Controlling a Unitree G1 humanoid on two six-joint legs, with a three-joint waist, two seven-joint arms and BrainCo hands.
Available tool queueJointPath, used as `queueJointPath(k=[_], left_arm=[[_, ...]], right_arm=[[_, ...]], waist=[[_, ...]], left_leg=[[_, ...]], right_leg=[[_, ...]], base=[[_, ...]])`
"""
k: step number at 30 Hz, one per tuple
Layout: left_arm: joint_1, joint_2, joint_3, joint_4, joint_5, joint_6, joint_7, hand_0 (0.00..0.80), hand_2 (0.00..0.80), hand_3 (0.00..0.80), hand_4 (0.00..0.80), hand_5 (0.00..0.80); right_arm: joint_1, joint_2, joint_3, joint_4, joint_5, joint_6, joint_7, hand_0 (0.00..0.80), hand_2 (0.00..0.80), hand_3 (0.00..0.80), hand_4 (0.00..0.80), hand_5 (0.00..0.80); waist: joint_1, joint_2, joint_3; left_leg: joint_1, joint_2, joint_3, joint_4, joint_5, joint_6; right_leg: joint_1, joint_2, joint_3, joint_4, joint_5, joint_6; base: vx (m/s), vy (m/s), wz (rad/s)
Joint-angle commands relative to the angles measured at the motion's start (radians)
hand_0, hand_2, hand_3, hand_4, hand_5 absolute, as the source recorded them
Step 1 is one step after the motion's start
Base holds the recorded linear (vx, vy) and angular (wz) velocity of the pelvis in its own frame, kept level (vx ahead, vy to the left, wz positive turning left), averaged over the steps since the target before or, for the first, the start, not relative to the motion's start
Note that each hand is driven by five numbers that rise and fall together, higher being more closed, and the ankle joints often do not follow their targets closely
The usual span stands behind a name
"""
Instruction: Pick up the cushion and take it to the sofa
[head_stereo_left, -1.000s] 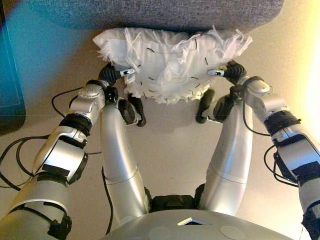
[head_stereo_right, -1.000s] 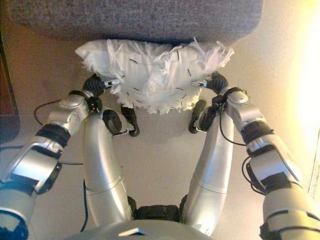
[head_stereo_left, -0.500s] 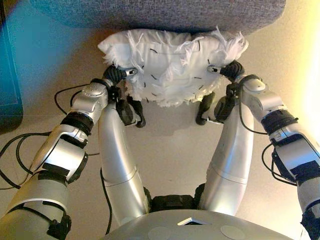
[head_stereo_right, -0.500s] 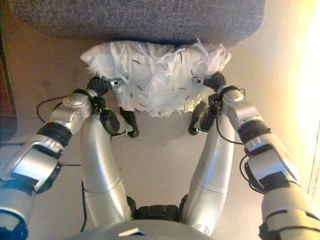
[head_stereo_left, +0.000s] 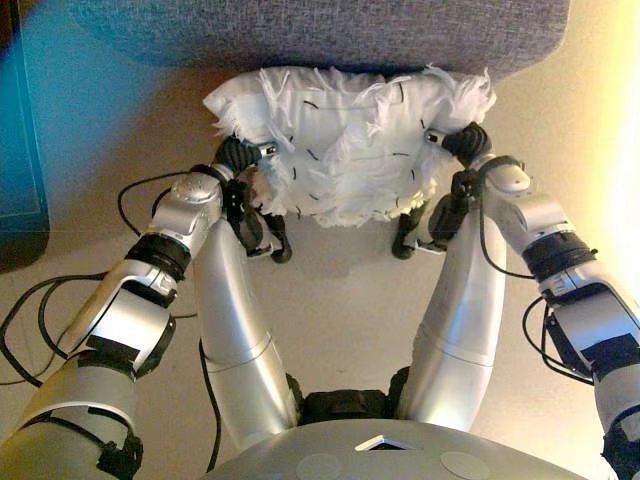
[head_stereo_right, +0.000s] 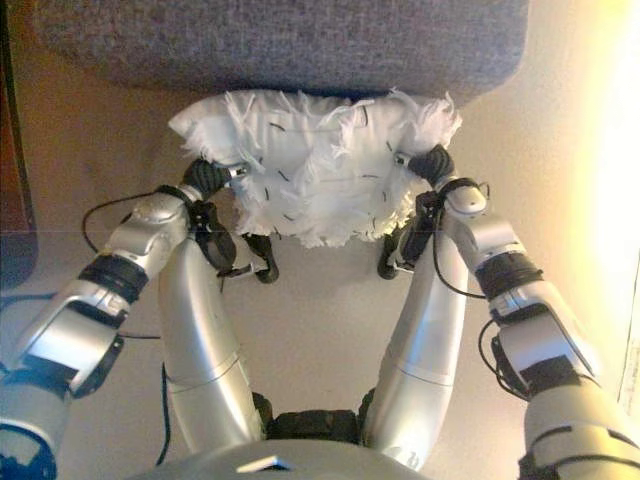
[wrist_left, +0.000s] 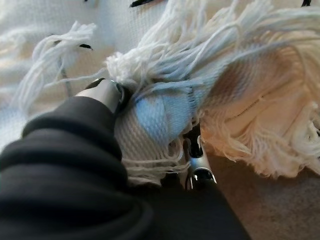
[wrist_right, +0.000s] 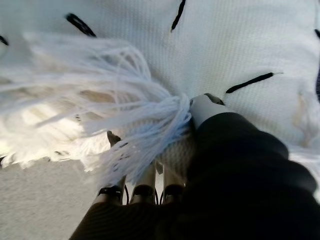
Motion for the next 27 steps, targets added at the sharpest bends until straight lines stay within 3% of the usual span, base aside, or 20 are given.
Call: queueJointPath(k=[1, 4, 8, 15, 19, 27], left_arm=[[0.04, -0.111, 0.073, -0.16, 0.033, -0.194, 0.004, 0.8, 0.8, 0.8, 0.8, 0.8], [0.093, -0.14, 0.101, -0.188, 0.068, -0.269, 0.058, 0.8, 0.8, 0.8, 0.8, 0.8], [0.162, -0.173, 0.122, -0.232, 0.113, -0.347, 0.116, 0.8, 0.8, 0.8, 0.8, 0.8], [0.309, -0.189, 0.166, -0.365, 0.098, -0.389, 0.119, 0.8, 0.8, 0.8, 0.8, 0.8], [0.359, -0.196, 0.185, -0.424, 0.107, -0.374, 0.111, 0.8, 0.8, 0.8, 0.8, 0.8], [0.344, -0.186, 0.205, -0.472, 0.108, -0.342, 0.148, 0.8, 0.8, 0.8, 0.8, 0.8]], right_arm=[[0.104, 0.145, 0.003, -0.145, 0.02, -0.145, 0.044, 0.8, 0.8, 0.8, 0.8, 0.8], [0.16, 0.162, -0.022, -0.162, -0.014, -0.219, 0.05, 0.8, 0.8, 0.8, 0.8, 0.8], [0.258, 0.183, -0.056, -0.214, -0.036, -0.316, 0.059, 0.8, 0.8, 0.8, 0.8, 0.8], [0.461, 0.193, -0.114, -0.346, -0.076, -0.45, 0.047, 0.8, 0.8, 0.8, 0.8, 0.8], [0.504, 0.194, -0.157, -0.399, -0.058, -0.454, 0.045, 0.8, 0.8, 0.8, 0.8, 0.8], [0.47, 0.194, -0.205, -0.447, 0.011, -0.399, 0.05, 0.8, 0.8, 0.8, 0.8, 0.8]], waist=[[0.015, 0.014, -0.022], [0.011, 0.011, -0.047], [0.011, 0.011, -0.067], [0.034, -0.004, -0.122], [0.047, -0.013, -0.155], [0.063, -0.021, -0.233]], left_leg=[[0.128, 0.006, -0.018, -0.152, -0.01, -0.029], [0.232, -0.001, -0.002, -0.328, 0.056, -0.052], [0.383, -0.021, 0.031, -0.554, 0.134, -0.057], [0.707, -0.104, 0.054, -0.944, 0.243, -0.051], [0.843, -0.154, 0.051, -1.097, 0.279, -0.049], [1.041, -0.194, 0.07, -1.343, 0.363, -0.029]], right_leg=[[0.166, -0.008, 0.029, -0.254, 0.117, -0.019], [0.275, 0.01, 0.0, -0.418, 0.177, -0.005], [0.416, 0.026, -0.033, -0.584, 0.244, 0.022], [0.725, 0.009, -0.112, -0.964, 0.349, 0.07], [0.879, 0.012, -0.151, -1.158, 0.398, 0.09], [1.09, 0.019, -0.208, -1.382, 0.466, 0.111]], base=[[-0.032, 0.05, -0.13], [-0.044, 0.073, -0.22], [-0.038, 0.08, -0.27], [0.055, 0.036, -0.03], [0.048, 0.006, -0.01], [-0.047, 0.042, -0.02]])
